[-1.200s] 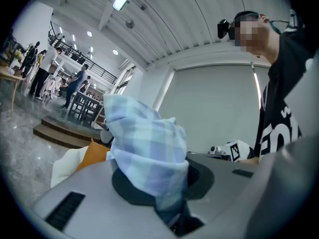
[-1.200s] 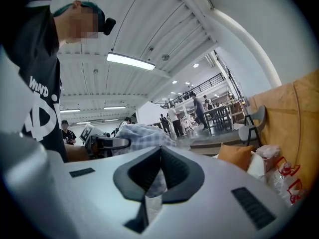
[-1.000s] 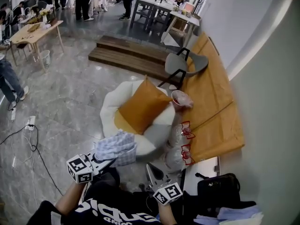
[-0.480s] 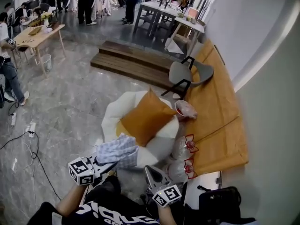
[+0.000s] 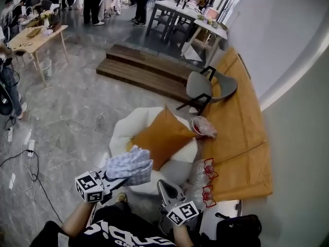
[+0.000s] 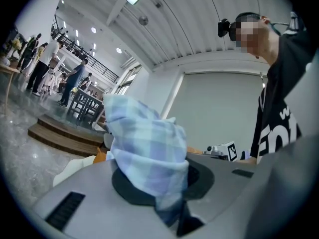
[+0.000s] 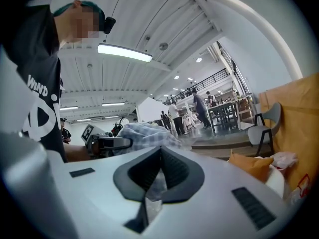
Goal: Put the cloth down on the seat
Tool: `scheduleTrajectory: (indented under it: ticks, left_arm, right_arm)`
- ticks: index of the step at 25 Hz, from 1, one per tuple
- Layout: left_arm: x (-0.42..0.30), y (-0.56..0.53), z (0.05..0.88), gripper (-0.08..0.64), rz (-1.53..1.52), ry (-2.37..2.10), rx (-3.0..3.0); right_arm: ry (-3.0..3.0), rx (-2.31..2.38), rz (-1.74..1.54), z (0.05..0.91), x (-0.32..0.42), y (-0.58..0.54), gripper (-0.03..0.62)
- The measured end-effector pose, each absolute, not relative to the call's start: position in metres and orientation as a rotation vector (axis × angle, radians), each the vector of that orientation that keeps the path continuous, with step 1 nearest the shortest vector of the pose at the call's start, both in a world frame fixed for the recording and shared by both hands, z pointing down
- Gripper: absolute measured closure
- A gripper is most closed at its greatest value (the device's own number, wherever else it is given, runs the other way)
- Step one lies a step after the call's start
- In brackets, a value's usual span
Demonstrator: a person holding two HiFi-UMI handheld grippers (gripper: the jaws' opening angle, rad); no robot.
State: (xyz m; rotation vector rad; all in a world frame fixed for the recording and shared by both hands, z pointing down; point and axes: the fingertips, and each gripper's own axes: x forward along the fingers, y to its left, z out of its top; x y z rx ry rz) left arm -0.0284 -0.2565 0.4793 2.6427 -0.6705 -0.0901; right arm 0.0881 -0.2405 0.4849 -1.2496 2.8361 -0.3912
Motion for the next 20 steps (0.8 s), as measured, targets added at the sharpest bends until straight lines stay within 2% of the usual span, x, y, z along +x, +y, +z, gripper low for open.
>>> scheduleTrajectory:
  ticks: [8, 20]
  left_arm:
    - [-0.044, -0.314, 0.481, 0.483, -0.074, -0.629, 2.642]
    - [-0.017, -0.348, 0.466, 0.483, -0.087, -0.574, 2.667]
  right_arm:
    - [2.803, -1.305, -0.414, 0.486, 0.075, -0.289, 0.572]
    - [2.764, -1.357, -0.371, 0.474, 0.1, -0.323, 0.574]
